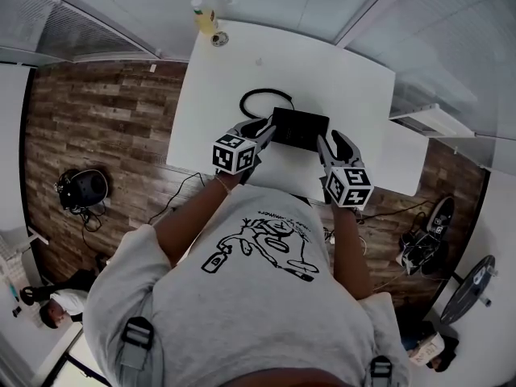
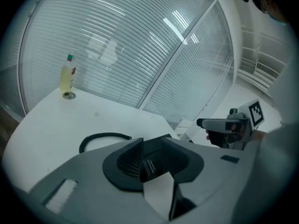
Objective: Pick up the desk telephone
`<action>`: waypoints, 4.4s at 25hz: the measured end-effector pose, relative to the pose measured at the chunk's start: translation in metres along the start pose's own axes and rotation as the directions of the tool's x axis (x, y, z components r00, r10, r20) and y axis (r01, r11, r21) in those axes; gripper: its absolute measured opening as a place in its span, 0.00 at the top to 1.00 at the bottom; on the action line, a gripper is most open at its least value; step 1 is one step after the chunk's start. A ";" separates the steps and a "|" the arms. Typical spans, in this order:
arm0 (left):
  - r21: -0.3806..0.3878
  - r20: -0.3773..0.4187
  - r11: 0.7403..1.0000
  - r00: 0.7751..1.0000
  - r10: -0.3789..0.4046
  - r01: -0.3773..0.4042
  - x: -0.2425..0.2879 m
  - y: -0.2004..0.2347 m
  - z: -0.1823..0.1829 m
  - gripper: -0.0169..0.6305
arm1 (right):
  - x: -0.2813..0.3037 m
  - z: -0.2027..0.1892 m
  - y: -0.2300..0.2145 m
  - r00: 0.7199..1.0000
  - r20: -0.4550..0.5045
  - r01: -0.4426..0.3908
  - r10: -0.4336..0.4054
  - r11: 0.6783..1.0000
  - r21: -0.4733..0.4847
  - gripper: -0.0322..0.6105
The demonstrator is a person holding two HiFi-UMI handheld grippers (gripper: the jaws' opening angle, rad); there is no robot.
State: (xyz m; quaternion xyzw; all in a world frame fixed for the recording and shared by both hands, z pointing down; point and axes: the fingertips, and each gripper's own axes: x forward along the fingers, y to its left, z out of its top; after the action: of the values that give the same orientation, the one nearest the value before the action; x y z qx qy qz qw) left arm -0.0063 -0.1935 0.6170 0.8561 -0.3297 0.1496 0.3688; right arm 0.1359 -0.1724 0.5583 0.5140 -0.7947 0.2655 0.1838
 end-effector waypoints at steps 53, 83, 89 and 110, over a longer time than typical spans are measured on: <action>-0.369 -0.168 0.926 0.975 -0.145 0.074 0.083 0.052 -0.098 0.71 | 0.061 -0.125 -0.042 0.961 -0.255 -0.048 0.104 0.975 0.218 0.64; -0.290 -0.086 0.954 0.990 -0.109 0.080 0.011 0.000 -0.012 0.70 | -0.002 -0.025 0.001 0.984 -0.142 -0.075 0.105 0.976 0.205 0.64; -0.264 -0.034 0.960 0.994 -0.101 0.088 -0.017 -0.020 0.020 0.70 | -0.025 0.012 0.018 0.989 -0.102 -0.088 0.106 0.982 0.166 0.64; -0.140 0.079 0.988 0.995 -0.061 0.072 -0.092 -0.078 0.093 0.70 | -0.090 0.087 0.057 0.991 0.038 -0.132 0.128 0.984 0.122 0.64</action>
State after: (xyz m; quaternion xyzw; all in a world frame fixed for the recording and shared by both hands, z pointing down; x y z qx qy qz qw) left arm -0.0203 -0.1790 0.4657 0.8431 -0.3243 0.0812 0.4211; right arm 0.1185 -0.1422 0.4250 0.4755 -0.8112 0.3179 0.1218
